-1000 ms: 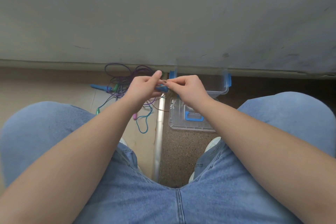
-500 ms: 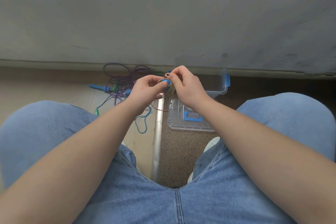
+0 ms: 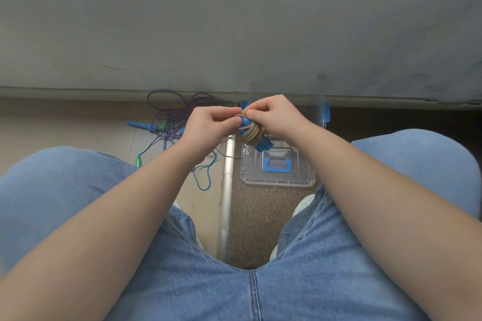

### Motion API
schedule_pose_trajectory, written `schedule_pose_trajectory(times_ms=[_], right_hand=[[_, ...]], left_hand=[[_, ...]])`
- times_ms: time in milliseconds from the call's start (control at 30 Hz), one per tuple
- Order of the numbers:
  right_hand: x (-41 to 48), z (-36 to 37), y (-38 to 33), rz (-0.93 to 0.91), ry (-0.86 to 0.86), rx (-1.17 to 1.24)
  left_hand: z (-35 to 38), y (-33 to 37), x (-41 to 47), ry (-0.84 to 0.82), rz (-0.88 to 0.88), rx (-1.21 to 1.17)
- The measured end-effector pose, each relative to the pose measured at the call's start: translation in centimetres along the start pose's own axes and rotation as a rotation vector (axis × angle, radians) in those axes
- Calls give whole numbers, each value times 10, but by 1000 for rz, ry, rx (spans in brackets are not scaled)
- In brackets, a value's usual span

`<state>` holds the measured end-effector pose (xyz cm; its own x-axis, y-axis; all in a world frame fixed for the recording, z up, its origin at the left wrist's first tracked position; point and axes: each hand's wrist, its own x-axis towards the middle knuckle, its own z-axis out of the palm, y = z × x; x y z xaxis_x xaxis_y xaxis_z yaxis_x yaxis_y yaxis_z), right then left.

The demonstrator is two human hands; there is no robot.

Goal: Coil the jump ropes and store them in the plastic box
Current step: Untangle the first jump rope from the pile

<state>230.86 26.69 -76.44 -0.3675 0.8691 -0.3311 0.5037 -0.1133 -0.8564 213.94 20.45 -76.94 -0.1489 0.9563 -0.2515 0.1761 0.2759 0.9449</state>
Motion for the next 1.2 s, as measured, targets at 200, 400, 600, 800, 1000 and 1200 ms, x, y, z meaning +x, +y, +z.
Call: schedule_pose_trajectory(times_ms=[200, 400, 600, 800, 1000, 1200], right_hand=[[-4, -10, -1, 49, -202, 2], [-7, -7, -2, 54, -261, 11], [-7, -2, 1, -43, -139, 46], [-10, -9, 1, -57, -249, 130], [-8, 12, 0, -24, 31, 216], [-12, 18, -9, -81, 84, 416]], left_hand=[[1, -1, -1, -26, 3, -14], [3, -2, -2, 25, 83, -14], [-5, -2, 3, -14, 63, -86], [-12, -6, 3, -51, -55, -93], [-6, -10, 4, -58, -123, -69], [-7, -18, 13, 155, -112, 17]])
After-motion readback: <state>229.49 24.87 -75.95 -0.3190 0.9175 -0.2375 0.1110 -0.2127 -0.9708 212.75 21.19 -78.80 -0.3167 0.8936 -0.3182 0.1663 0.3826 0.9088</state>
